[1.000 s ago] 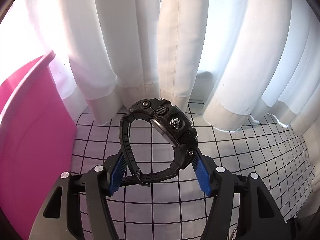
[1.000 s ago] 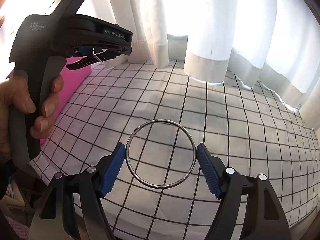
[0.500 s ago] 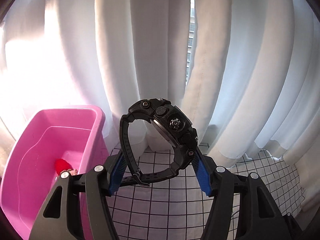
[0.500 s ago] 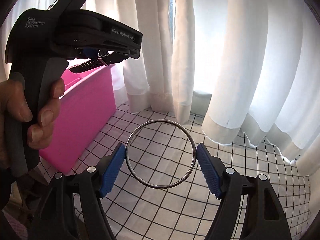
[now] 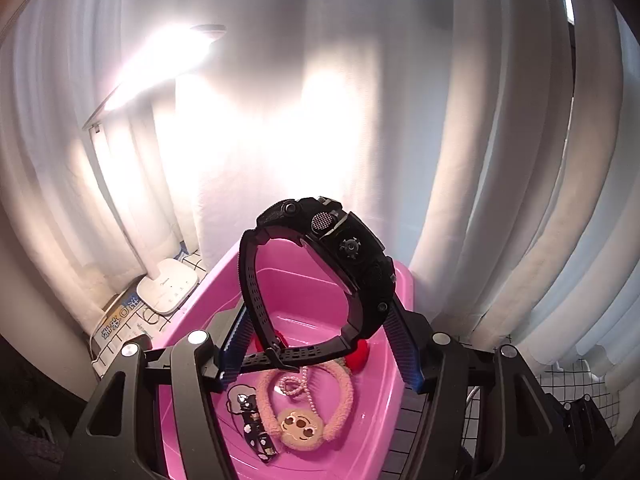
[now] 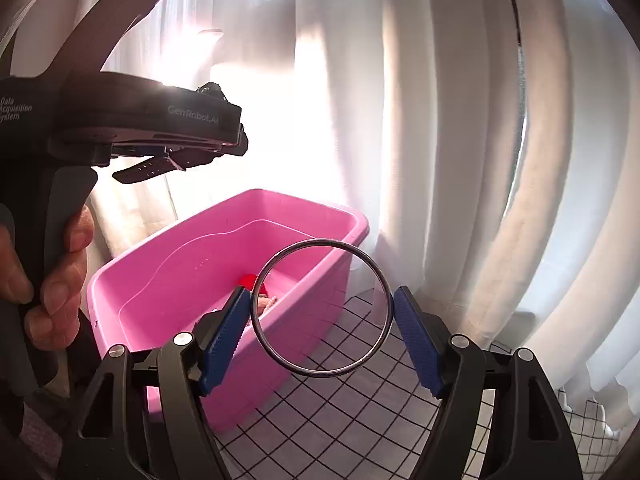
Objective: Organize jewelry
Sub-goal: 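Carry the bangle and watch in both tools over the pink tub, then open both tools to drop the bangle and watch into the tub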
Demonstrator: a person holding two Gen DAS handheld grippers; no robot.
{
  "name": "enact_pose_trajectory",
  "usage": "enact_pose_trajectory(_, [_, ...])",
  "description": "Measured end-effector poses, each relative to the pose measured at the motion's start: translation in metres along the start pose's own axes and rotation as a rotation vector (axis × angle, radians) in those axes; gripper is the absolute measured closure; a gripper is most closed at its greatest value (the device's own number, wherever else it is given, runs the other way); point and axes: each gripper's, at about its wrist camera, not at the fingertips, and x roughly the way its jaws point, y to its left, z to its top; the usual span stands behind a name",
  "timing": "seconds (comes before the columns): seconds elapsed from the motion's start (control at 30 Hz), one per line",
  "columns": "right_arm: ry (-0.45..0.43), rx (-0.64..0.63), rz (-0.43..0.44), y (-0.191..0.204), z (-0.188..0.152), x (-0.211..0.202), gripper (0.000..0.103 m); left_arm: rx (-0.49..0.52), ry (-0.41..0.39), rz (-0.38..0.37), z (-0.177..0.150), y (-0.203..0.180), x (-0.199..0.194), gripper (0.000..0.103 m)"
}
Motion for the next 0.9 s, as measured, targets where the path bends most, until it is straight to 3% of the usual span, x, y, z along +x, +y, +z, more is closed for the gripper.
enact_pose_trajectory(0.17, [0.048,-0.045,0.070,0.036,0.021,0.042,0.032,-0.067,0.058,0.095,-0.011,0.061,0.010,0.043])
enact_pose_trajectory(0.33, [0.121,-0.071,0.116,0.065,0.031,0.079,0.032,-0.121,0.142,0.130,-0.034,0.098,0.027,0.043])
enact_pose_trajectory(0.6, [0.235,-0.075,0.121,0.079,0.038,0.125,0.032,-0.154,0.218,0.099,-0.059,0.109,0.045,0.043])
enact_pose_trajectory(0.9, [0.287,-0.101,0.060,0.076,0.040,0.145,0.031,-0.156,0.278,0.064,-0.068,0.103,0.072,0.040])
